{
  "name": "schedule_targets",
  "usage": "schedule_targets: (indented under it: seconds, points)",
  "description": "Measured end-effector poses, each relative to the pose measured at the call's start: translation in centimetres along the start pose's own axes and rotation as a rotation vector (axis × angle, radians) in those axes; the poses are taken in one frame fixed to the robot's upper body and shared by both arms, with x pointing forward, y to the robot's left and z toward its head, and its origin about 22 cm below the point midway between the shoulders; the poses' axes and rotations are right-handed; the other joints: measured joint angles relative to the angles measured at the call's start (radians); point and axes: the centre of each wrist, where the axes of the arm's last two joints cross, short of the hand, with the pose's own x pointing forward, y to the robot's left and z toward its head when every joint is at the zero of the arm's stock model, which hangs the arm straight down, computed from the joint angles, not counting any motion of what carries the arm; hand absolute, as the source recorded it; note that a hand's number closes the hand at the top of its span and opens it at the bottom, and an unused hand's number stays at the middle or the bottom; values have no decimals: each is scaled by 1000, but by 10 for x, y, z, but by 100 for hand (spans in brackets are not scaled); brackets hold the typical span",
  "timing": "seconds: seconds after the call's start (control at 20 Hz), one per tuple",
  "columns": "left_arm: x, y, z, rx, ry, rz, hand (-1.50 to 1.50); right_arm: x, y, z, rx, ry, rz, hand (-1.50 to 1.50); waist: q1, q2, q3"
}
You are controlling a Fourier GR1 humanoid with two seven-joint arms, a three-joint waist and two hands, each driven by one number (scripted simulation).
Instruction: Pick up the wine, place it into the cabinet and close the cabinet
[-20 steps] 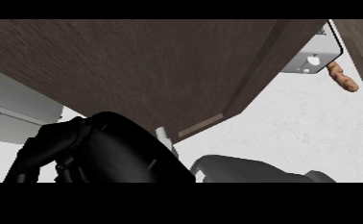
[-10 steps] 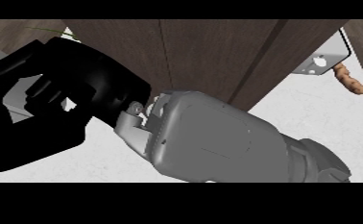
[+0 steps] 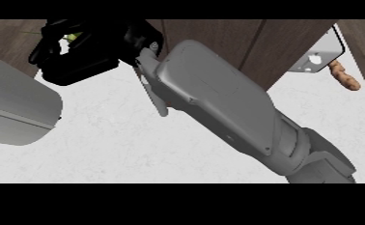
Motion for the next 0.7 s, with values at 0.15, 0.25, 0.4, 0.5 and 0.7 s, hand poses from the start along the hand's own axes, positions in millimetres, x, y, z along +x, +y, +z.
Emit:
schedule_targets:
  seconds: [0.15, 0.25, 0.4, 0.5, 0.7]
  points:
    - [4, 2, 0, 8, -1, -11, -150, -6, -15, -5, -41, -40, 21, 150, -3, -8, -5]
    - [5, 5, 1, 12, 3, -10, -150, -11, -19, -6, -34, -56, 26, 150, -2, -17, -9]
    - [8, 5, 0, -4, 7, -10, -150, -17, -24, -6, -32, -77, 25, 150, 2, -28, -13]
    - [9, 3, -2, -14, 8, -3, -150, -20, -26, -6, -27, -91, 28, 150, 1, -32, -17]
    - [9, -3, -6, -41, 13, 28, -150, -24, -30, -5, -3, -123, 15, 150, 0, -36, -24]
